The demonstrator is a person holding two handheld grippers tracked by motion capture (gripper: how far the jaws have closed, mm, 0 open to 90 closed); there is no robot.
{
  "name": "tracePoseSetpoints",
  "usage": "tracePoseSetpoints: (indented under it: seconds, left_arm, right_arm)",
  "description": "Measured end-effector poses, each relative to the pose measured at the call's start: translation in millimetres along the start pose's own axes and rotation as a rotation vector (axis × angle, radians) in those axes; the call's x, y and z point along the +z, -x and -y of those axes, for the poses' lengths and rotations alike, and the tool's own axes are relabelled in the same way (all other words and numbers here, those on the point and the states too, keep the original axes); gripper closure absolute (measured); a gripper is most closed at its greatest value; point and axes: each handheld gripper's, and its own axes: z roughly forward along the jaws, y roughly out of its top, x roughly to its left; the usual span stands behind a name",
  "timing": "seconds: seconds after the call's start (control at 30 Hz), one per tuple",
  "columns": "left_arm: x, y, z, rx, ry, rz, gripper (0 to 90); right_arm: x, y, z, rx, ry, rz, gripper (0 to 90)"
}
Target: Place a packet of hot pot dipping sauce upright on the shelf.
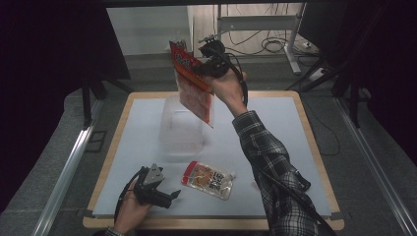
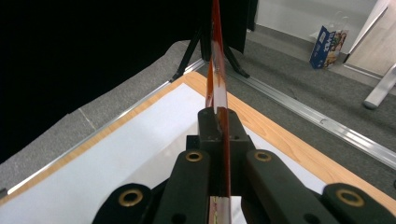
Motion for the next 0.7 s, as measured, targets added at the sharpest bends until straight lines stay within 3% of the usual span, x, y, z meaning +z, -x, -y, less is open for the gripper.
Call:
tracePoseSetpoints:
  seconds: [0.27, 0.43, 0.53, 0.7]
  left_arm:
    - [0.7, 1.2, -0.3, 0.009, -0.004, 0.004, 0.0]
    - [0.7, 1.4, -0.4, 0.013, -0.005, 0.005, 0.0]
    - [0.8, 1.8, -0.5, 0.013, -0.004, 0.005, 0.0]
    - [1.1, 2.2, -0.5, 0.014, -0.003, 0.006, 0.0]
  right_arm:
    - [25.5, -9.1, -6.5, 0.025, 0.012, 0.017, 89.0]
    - [41.5, -12.9, -4.1, 0.064, 0.016, -0.005, 89.0]
    - [50.9, -16.1, 0.7, 0.051, 0.006, 0.011, 89.0]
    - [68.6, -11.6, 17.4, 0.07, -0.022, 0.015, 88.9]
